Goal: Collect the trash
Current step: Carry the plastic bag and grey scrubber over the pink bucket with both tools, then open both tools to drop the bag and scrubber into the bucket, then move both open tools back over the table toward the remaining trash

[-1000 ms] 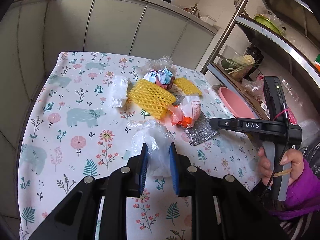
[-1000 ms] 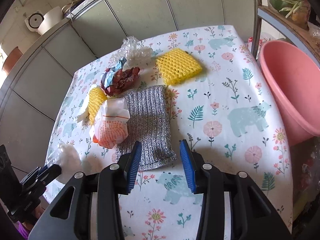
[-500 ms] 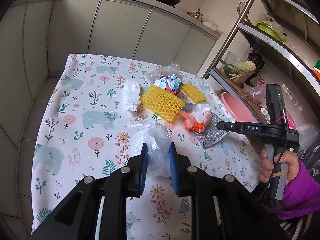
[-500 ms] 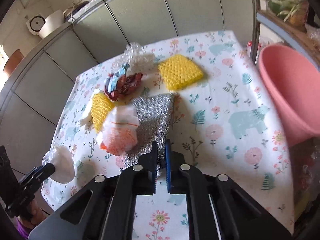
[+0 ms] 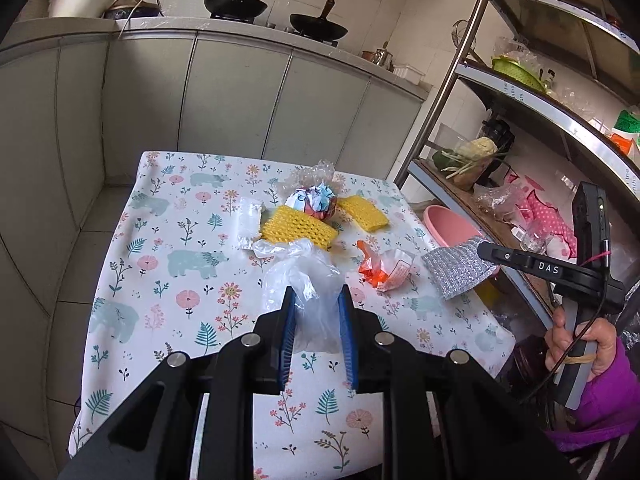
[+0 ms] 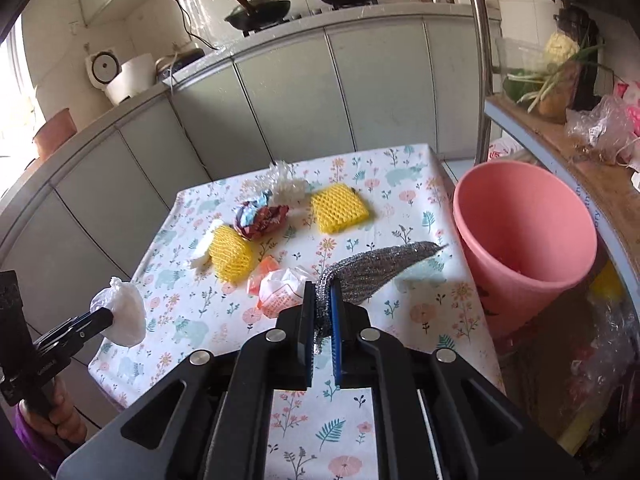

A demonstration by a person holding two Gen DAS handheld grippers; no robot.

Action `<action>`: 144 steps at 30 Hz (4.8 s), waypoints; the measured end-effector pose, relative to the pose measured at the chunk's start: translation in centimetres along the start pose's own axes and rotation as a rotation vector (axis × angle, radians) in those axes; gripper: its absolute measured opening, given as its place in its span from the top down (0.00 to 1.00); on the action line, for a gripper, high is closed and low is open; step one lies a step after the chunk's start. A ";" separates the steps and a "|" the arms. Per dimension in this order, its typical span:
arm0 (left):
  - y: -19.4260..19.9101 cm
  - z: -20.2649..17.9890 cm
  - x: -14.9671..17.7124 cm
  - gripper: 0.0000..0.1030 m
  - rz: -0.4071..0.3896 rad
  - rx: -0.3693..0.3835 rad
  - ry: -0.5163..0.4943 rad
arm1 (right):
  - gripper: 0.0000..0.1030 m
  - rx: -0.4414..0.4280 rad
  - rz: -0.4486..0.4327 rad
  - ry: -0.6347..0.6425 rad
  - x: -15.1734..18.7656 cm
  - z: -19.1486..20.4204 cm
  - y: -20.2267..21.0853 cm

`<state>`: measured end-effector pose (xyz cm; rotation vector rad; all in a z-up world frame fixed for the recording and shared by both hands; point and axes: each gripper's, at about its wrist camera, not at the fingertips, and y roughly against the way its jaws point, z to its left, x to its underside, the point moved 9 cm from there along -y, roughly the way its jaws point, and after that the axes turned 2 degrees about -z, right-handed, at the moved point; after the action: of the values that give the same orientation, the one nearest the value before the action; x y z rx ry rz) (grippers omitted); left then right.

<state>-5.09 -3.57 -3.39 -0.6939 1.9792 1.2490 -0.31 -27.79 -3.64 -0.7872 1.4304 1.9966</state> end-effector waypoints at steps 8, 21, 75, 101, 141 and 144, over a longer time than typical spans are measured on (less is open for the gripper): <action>1.7 -1.6 -0.8 0.81 -0.033 -0.014 -0.019 | 0.93 -0.034 -0.070 0.016 -0.9 0.5 3.1; 0.6 -7.4 -4.5 0.81 -0.065 0.022 -0.121 | 0.93 -0.024 -0.188 -0.028 -3.5 -2.8 6.9; -32.0 -28.6 -3.1 0.59 0.292 0.236 -0.289 | 0.92 0.257 -0.017 -0.315 -1.9 -24.4 -4.2; -23.6 -27.2 -5.8 0.48 0.193 0.231 -0.251 | 0.65 0.199 -0.066 -0.232 -2.1 -19.4 -0.5; -8.2 -5.1 -3.1 0.47 0.072 -0.093 -0.232 | 0.61 -0.033 0.012 -0.089 0.6 -4.0 -2.6; -8.2 -2.5 -2.9 0.47 0.078 -0.135 -0.181 | 0.61 -0.056 0.031 -0.079 0.9 -3.1 -3.5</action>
<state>2.08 -8.83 -4.90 -0.5520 1.8019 1.4497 2.09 -29.65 -7.29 -0.7056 1.3550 2.0753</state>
